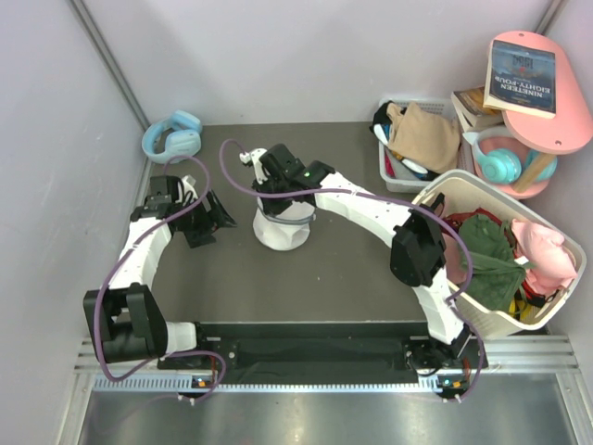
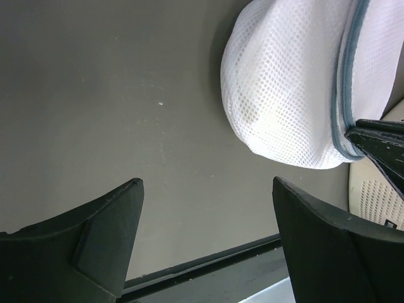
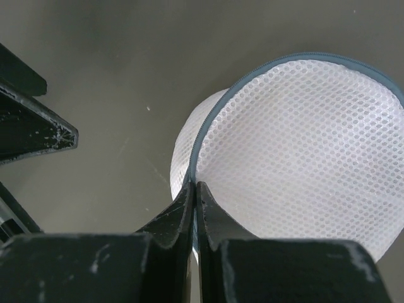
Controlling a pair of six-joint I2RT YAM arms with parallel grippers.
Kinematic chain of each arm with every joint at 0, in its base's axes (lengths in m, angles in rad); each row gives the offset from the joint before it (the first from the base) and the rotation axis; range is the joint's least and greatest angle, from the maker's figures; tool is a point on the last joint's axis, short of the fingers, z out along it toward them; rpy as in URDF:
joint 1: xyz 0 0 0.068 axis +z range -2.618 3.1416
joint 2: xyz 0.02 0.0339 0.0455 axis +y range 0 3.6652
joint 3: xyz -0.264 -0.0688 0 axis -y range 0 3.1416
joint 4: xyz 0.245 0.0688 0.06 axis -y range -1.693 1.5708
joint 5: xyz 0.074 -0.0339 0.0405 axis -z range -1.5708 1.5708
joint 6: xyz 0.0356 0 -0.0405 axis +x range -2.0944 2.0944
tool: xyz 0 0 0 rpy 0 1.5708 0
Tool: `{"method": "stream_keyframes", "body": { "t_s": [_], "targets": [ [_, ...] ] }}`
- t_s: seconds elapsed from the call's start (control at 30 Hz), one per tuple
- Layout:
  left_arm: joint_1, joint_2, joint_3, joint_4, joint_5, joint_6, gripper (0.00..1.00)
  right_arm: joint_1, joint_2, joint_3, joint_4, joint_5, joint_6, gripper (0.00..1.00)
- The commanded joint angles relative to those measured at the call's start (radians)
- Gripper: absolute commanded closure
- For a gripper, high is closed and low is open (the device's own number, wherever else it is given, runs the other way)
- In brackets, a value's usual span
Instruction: Unzip the laundry bag and remove the bra
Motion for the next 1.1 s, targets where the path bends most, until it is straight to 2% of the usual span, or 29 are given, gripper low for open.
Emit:
{"method": "stream_keyframes", "body": {
  "t_s": [0.0,0.33,0.6,0.83,0.97,1.07],
  "targets": [
    [0.006,-0.029,0.009,0.051,0.047,-0.021,0.14,0.010,-0.034,-0.001,0.060,-0.019,0.040,1.00],
    [-0.025,0.040,0.062,0.169,0.116,-0.118,0.16,-0.025,-0.186,-0.154,0.204,0.015,0.144,1.00],
    [-0.106,0.124,0.134,0.229,0.100,-0.175,0.16,-0.039,-0.289,-0.266,0.297,0.053,0.209,1.00],
    [-0.169,0.211,0.203,0.260,0.081,-0.190,0.17,-0.045,-0.316,-0.293,0.316,0.042,0.227,1.00],
    [-0.207,0.267,0.237,0.261,0.068,-0.183,0.21,-0.045,-0.332,-0.306,0.327,0.039,0.233,1.00],
    [-0.227,0.302,0.254,0.255,0.051,-0.178,0.29,-0.048,-0.339,-0.314,0.330,0.041,0.236,1.00]
  ]
}}
